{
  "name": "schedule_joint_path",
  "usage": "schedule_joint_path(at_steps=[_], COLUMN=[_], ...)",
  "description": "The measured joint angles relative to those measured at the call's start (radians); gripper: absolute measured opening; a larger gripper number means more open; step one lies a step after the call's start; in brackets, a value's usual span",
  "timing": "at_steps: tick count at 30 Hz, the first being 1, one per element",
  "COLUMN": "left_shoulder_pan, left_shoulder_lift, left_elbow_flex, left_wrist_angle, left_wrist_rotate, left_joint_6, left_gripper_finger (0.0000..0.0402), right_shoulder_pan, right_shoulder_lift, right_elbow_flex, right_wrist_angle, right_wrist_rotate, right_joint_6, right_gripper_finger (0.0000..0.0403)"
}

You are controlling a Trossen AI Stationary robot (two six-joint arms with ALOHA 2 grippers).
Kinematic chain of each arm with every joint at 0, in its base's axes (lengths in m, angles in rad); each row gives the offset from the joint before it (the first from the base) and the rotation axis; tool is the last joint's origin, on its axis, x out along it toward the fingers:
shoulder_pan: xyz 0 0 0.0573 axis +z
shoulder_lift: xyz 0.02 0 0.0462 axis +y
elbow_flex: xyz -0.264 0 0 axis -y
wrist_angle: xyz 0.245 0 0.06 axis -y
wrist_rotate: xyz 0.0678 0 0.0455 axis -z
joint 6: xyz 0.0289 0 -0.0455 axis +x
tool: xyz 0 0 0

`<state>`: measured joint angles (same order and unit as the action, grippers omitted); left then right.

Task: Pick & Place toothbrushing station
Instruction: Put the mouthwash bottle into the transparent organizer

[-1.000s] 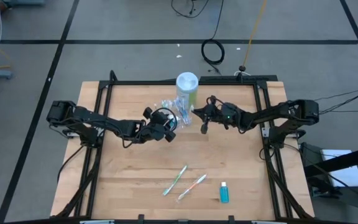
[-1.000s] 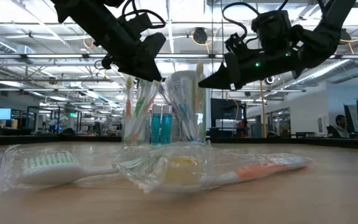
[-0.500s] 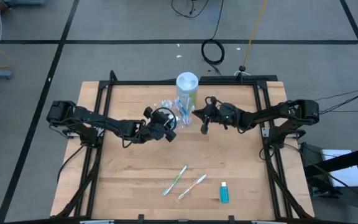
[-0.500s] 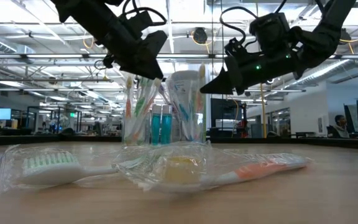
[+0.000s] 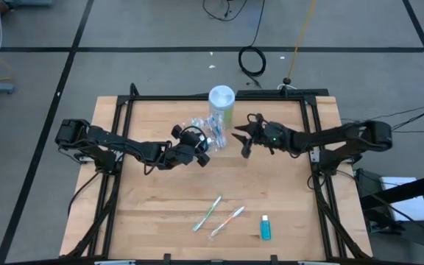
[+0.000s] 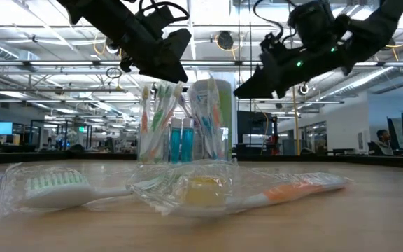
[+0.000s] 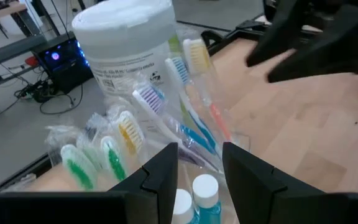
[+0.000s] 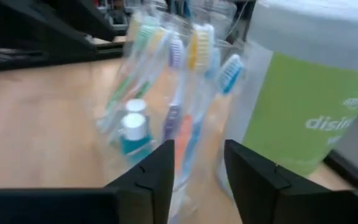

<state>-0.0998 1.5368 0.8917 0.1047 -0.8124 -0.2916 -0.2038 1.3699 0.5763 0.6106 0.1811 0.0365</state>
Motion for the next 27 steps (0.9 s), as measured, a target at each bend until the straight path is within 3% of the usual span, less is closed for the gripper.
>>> schedule_joint_path(at_steps=[6,10,16,20,24,27], left_shoulder_pan=[0.0,0.0,0.0,0.002,0.009,0.022], left_shoulder_lift=[0.0,0.0,0.0,0.0,0.0,0.0], left_elbow_flex=[0.0,0.0,0.0,0.0,0.0,0.0], left_wrist_angle=[0.005,0.004,0.006,0.023,0.058,0.084], left_wrist_rotate=[0.0,0.0,0.0,0.0,0.0,0.0], left_joint_6=[0.002,0.002,0.0,-0.001,0.002,0.003], left_gripper_finger=[0.0134,0.0134,0.0134,0.0134,0.0134,0.0134], right_shoulder_pan=[0.087,0.187,0.383,0.501,0.584,0.63], right_shoulder_lift=[-0.153,-0.217,-0.22,-0.198,-0.193,-0.193], right_elbow_flex=[0.0,0.0,0.001,0.001,0.011,0.081], right_wrist_angle=[-0.287,-0.378,-0.378,-0.354,-0.168,-0.167], right_wrist_rotate=[-0.01,-0.062,-0.078,-0.015,0.037,0.063], right_joint_6=[0.186,0.361,0.628,0.734,0.743,0.652], right_gripper_finger=[0.0145,0.0143,0.0142,0.0141,0.0134,0.0124])
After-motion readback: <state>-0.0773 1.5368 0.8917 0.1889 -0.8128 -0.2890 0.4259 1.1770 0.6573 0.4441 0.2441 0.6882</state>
